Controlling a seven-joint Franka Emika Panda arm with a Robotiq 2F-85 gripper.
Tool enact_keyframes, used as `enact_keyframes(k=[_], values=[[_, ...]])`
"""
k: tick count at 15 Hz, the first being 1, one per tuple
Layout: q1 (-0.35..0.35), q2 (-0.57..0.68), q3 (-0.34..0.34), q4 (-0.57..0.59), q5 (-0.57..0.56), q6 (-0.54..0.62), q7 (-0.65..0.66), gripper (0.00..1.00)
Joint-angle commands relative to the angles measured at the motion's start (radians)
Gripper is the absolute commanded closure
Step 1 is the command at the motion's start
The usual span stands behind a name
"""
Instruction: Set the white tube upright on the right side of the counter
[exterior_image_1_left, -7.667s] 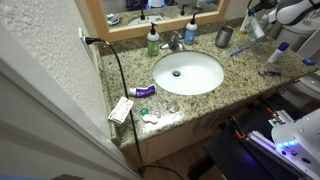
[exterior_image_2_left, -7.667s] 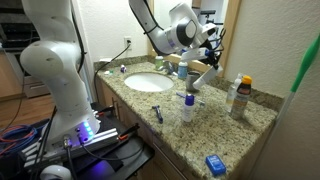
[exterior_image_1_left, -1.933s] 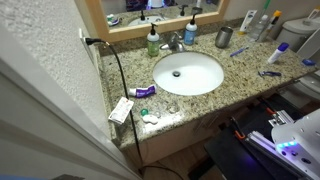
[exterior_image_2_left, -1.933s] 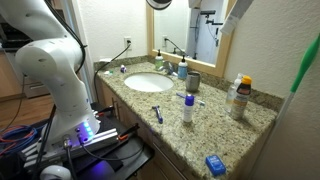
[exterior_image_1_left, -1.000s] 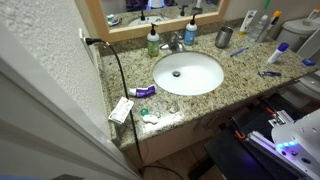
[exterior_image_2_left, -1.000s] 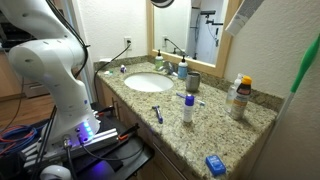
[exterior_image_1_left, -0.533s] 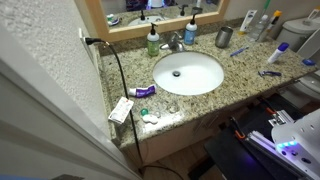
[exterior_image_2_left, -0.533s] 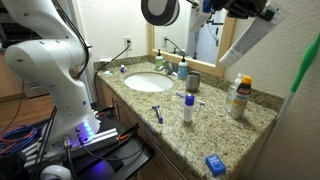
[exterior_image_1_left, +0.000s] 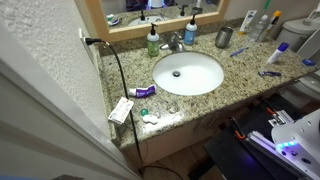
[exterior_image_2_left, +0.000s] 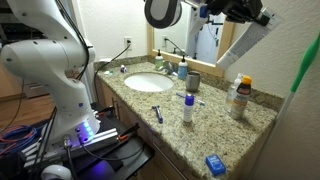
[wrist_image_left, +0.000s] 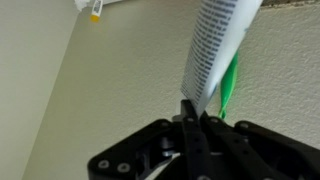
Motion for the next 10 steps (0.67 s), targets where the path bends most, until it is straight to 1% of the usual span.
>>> enact_keyframes(k=[1, 2, 4, 5, 7, 8, 9, 10], values=[[0.002, -0.084, 0.094, 0.008, 0.01, 0.0, 0.087, 0.99], [0.079, -0.116, 0.066, 0.004, -0.024, 0.0, 0.138, 0.99], [0.167, -0.167, 0.051, -0.006, -0.073, 0.0, 0.184, 0.99], [0.196, -0.192, 0.054, -0.009, -0.101, -0.001, 0.185, 0.99], [0.207, -0.244, 0.094, -0.039, -0.12, -0.003, 0.178, 0.99], [0.173, -0.26, 0.138, -0.072, -0.104, -0.006, 0.171, 0.99], [0.149, -0.253, 0.176, -0.111, -0.086, 0.034, 0.172, 0.99], [0.207, -0.223, 0.117, -0.024, -0.095, -0.009, 0.176, 0.96]])
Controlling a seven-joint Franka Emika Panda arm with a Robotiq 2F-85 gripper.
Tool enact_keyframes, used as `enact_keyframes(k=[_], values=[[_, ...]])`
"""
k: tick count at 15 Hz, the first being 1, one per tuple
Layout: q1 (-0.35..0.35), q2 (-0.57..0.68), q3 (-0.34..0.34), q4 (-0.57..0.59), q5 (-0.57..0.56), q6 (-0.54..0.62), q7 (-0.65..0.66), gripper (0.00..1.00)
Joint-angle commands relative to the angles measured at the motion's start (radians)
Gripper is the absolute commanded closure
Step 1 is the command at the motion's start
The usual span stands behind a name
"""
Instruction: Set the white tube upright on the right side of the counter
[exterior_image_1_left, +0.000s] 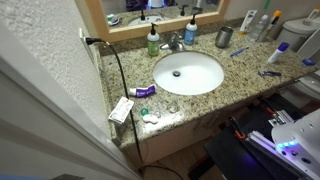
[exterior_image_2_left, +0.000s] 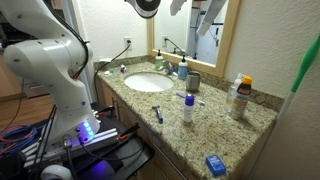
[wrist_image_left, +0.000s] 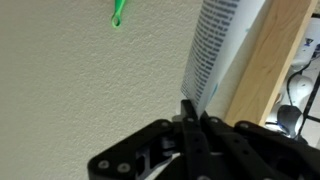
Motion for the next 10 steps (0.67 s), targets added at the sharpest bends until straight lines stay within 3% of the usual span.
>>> enact_keyframes(k=[1, 4, 6, 10], values=[[-0.009, -0.002, 0.02, -0.024, 0.002, 0.004, 0.0, 0.96], [-0.027, 0.001, 0.034, -0.048, 0.002, 0.005, 0.0, 0.96], [-0.205, 0.001, 0.22, -0.083, 0.037, 0.048, -0.019, 0.99], [-0.312, -0.108, 0.418, -0.063, 0.111, 0.001, 0.088, 0.99]])
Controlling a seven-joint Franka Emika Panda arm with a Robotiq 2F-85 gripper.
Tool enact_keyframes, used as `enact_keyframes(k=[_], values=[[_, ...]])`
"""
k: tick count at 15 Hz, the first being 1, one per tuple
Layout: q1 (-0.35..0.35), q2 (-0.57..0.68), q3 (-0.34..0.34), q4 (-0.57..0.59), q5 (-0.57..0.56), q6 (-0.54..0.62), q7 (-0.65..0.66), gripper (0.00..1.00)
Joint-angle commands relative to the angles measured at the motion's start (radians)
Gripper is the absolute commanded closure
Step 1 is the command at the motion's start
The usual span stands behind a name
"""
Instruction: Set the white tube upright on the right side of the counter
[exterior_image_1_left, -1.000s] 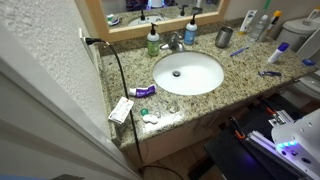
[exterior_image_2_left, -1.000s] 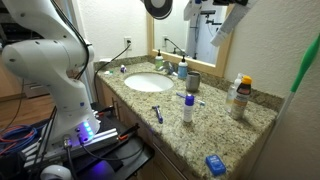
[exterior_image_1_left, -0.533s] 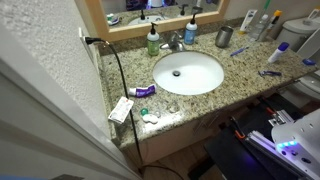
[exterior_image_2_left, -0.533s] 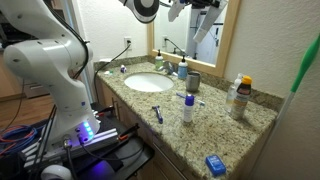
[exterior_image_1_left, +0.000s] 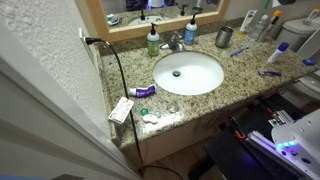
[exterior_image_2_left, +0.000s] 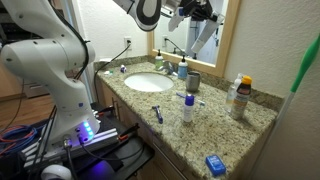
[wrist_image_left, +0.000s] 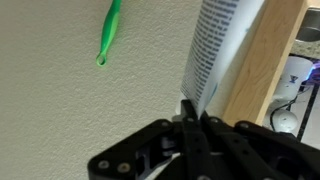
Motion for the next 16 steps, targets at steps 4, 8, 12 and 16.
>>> enact_keyframes(k=[4, 8, 12, 16], values=[[-0.234, -0.252, 0.302, 0.039, 0.104, 0.0, 0.215, 0.99], [-0.37, -0.413, 0.405, 0.015, 0.103, 0.007, 0.305, 0.99], [-0.482, -0.372, 0.514, -0.076, 0.049, 0.018, 0.333, 0.99], [-0.473, -0.347, 0.487, -0.038, 0.029, -0.011, 0.337, 0.96]])
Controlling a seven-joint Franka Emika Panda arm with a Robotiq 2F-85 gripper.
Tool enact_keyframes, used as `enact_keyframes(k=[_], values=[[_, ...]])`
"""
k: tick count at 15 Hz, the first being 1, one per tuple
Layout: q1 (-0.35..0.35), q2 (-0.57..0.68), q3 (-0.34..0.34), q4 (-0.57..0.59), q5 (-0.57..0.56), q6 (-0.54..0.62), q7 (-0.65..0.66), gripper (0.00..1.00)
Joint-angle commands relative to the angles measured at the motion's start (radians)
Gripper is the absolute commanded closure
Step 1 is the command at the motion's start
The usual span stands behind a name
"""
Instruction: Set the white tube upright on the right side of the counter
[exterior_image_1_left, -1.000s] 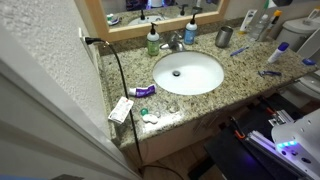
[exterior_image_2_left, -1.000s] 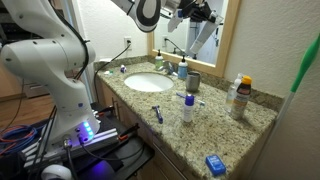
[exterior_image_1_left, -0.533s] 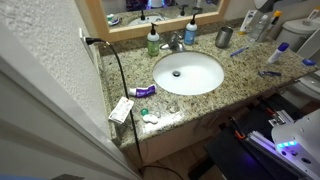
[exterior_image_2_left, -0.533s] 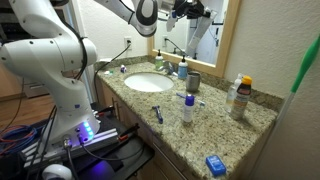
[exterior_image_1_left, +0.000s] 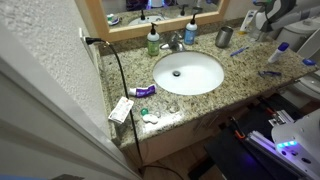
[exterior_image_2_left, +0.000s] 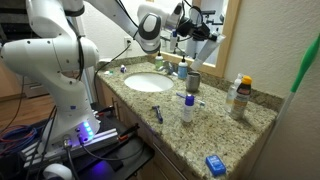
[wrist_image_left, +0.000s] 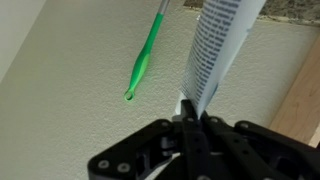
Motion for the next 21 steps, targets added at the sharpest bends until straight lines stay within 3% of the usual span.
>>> enact_keyframes(k=[1, 2, 3, 4, 8, 10, 11, 16, 17, 21], values=[[0.006, -0.007, -0.011, -0.004, -0.032, -0.005, 0.029, 0.96], [0.006, -0.007, -0.011, -0.004, -0.032, -0.005, 0.029, 0.99], [-0.066, -0.069, 0.078, -0.006, 0.02, 0.043, 0.097, 0.99], [-0.078, -0.135, 0.128, 0.003, 0.087, 0.043, 0.175, 0.99], [-0.054, -0.281, 0.226, 0.022, 0.279, 0.017, 0.381, 0.99], [-0.09, -0.346, 0.275, 0.009, 0.35, 0.028, 0.46, 0.99], [-0.02, -0.213, 0.206, 0.026, 0.276, -0.003, 0.381, 0.99], [-0.017, -0.232, 0.206, 0.032, 0.28, -0.007, 0.402, 0.99], [-0.083, -0.299, 0.265, 0.044, 0.323, 0.047, 0.456, 0.99], [-0.179, -0.459, 0.343, 0.102, 0.509, 0.023, 0.599, 0.99]])
